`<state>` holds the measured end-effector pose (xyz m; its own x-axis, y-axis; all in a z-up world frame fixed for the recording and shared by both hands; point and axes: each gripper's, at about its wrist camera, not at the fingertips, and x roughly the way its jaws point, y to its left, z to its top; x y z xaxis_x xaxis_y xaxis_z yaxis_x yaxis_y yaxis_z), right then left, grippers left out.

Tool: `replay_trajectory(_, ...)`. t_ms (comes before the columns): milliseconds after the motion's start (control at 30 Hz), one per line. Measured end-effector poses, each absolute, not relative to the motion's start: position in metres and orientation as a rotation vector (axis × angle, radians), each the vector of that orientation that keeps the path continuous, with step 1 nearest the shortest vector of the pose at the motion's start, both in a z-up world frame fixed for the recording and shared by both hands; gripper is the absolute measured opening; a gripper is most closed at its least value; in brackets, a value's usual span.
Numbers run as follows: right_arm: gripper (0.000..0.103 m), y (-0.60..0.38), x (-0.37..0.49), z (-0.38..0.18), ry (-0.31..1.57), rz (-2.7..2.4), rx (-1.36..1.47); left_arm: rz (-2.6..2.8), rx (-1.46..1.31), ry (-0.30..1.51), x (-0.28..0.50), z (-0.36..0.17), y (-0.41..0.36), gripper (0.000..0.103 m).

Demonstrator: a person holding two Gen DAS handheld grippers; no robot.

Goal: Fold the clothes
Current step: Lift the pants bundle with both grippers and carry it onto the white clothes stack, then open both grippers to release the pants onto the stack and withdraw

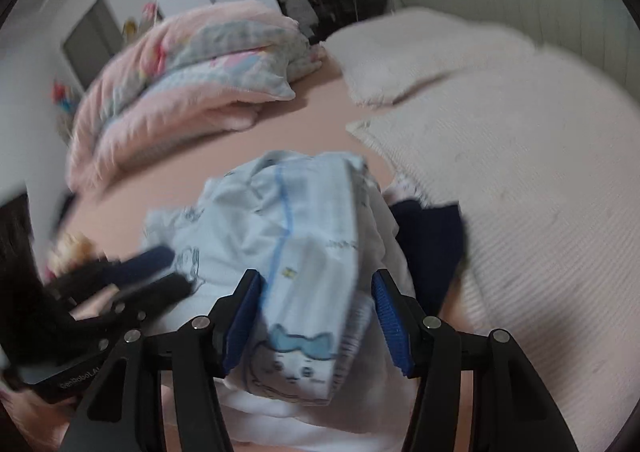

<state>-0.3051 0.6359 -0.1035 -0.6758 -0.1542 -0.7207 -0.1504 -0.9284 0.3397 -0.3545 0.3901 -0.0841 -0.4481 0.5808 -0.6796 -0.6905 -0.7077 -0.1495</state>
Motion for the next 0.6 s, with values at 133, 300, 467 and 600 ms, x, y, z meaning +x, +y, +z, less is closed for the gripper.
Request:
replay_trajectory(133,0.056,0.632,-0.302,-0.103,-0.563,-2.867,1.247,2.323,-0.959,0.235,-0.353,-0.084,0.375,0.042)
replay_trajectory(300,0.059,0.623,-0.285,-0.086,-0.489,-2.987,1.156,2.256,-1.023,0.018,-0.352,-0.081,0.345,0.042)
replay_trajectory(467,0.068,0.597,-0.271,-0.078,-0.453,-3.01,1.225,2.304,-1.006,-0.144,-0.345,-0.073,0.32,0.061)
replay_trajectory(600,0.07,0.571,-0.27,-0.075,-0.416,-3.037,1.272,2.344,-1.048,-0.257,-0.35,-0.069,0.293,0.078)
